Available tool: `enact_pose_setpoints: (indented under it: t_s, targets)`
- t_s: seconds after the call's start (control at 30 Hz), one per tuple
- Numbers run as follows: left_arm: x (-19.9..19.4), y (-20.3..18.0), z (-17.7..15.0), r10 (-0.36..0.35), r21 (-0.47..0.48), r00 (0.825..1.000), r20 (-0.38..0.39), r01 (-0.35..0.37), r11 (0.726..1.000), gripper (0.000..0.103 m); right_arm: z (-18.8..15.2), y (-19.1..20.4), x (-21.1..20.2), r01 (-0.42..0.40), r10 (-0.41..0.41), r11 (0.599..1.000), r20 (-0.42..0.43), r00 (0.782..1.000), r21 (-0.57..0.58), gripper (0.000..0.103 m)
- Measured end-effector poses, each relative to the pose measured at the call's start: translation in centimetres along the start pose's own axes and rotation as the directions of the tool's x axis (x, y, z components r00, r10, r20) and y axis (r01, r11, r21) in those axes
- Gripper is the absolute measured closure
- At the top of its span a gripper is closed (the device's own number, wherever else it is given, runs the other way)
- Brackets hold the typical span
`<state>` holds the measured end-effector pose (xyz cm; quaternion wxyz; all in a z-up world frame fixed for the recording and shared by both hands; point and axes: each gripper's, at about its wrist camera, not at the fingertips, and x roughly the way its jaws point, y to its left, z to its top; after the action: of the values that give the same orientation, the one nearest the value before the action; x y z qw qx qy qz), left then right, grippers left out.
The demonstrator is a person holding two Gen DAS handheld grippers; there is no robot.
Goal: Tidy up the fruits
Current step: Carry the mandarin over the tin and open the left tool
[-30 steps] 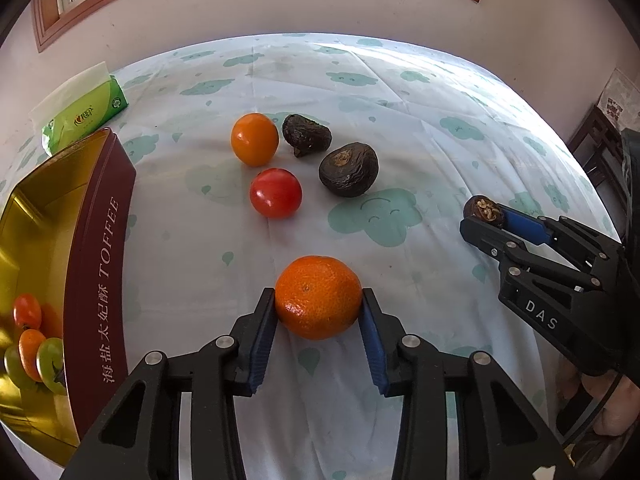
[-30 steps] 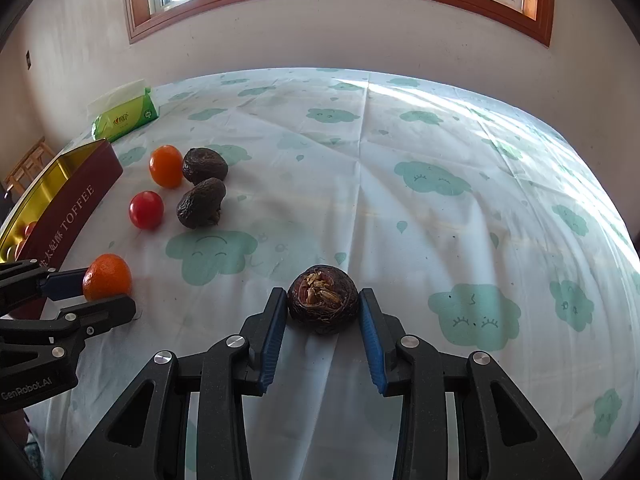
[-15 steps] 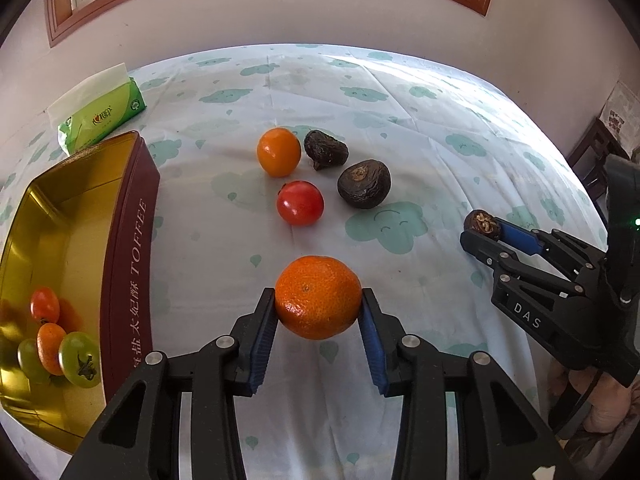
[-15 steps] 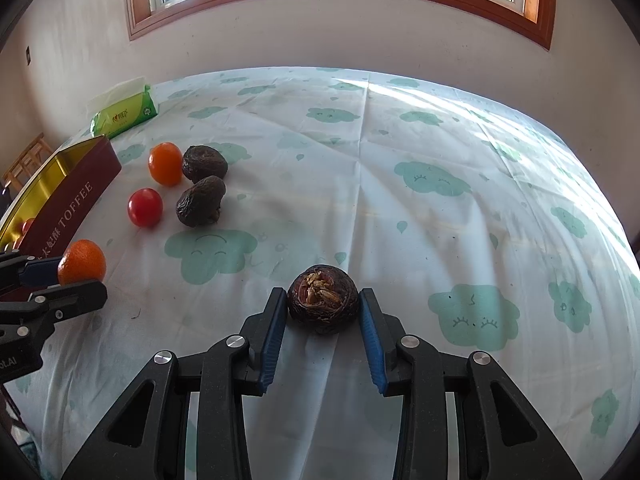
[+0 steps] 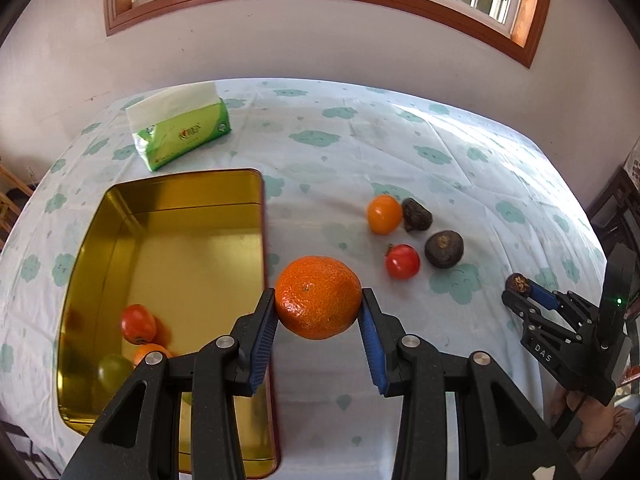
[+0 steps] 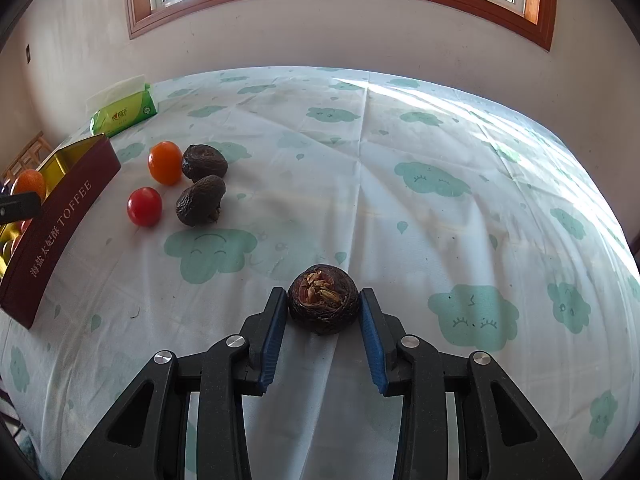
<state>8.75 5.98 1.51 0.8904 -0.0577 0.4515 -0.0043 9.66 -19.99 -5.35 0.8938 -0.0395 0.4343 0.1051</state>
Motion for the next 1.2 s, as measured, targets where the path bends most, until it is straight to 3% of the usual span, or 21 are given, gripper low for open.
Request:
enact_pose_setpoints:
  t_s: [0.47,1.2]
  targets:
    - [0.8,7.5,0.7,0.141,-0.084,0.99,-0.023,-0.142,0.986,0.067,0.0,0.0,0.0,0.001,-0.001,1.0,0.0,1.0,-0.002,0.065]
    - [1.8,13.0,0.1,0.17,-0.177,0.981,-0.092,-0.185,0.967,0.067,0.0,0.0,0.0,0.003,-0.003,1.0,0.0,1.0,-0.004,0.065]
